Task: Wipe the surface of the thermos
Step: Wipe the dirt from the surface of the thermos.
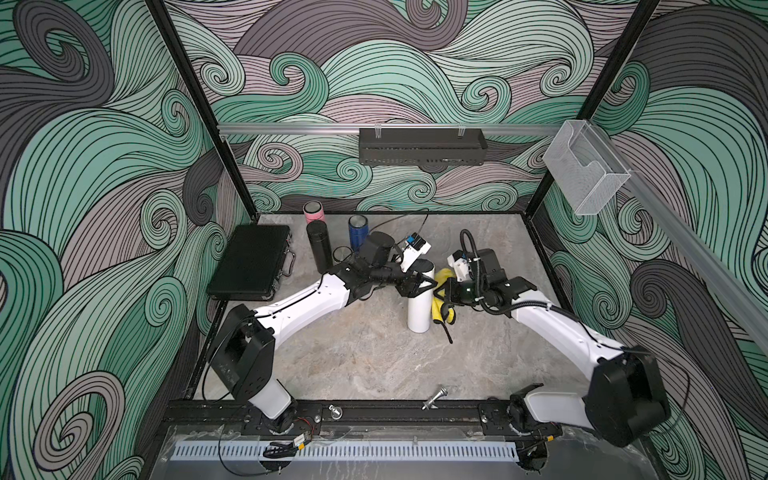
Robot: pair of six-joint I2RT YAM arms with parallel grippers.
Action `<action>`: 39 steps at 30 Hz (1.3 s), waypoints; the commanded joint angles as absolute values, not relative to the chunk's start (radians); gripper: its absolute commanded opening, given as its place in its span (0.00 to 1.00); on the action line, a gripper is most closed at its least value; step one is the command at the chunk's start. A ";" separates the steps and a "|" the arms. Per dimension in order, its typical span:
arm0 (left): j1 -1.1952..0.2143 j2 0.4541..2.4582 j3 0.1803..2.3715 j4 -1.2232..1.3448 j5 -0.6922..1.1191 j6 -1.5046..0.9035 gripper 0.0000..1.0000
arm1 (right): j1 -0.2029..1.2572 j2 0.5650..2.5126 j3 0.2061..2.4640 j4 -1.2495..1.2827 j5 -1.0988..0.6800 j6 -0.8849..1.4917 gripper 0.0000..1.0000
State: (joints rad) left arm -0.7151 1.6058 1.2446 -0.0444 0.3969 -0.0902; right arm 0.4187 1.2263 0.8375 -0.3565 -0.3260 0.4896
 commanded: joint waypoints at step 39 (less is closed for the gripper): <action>-0.790 1.664 1.457 -0.135 -0.144 -0.440 0.00 | 0.822 1.194 0.637 0.151 0.286 0.492 0.00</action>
